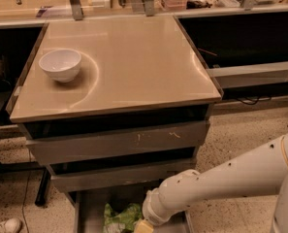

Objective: Pick green rice chip bag from bottom drawer and place on counter

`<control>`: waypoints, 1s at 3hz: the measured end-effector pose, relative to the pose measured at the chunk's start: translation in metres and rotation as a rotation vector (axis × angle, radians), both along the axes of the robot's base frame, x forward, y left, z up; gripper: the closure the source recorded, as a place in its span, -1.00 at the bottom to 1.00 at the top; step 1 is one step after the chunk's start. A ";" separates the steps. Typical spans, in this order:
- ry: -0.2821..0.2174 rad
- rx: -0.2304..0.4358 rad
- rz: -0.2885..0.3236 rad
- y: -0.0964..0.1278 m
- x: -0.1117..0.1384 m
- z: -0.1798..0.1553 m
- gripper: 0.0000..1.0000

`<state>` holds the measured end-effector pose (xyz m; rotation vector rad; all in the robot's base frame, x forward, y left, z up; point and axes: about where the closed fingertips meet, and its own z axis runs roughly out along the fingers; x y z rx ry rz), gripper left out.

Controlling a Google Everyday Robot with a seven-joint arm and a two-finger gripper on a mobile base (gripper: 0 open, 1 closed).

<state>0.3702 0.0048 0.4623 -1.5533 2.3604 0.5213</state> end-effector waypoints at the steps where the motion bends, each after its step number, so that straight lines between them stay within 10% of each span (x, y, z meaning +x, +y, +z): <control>1: -0.032 0.052 0.013 0.020 0.015 -0.025 -1.00; 3: 0.020 0.131 -0.003 0.056 0.023 -0.129 -1.00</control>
Offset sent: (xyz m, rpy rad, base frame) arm 0.0414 0.0631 -0.1423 0.1585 -0.0108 -0.0062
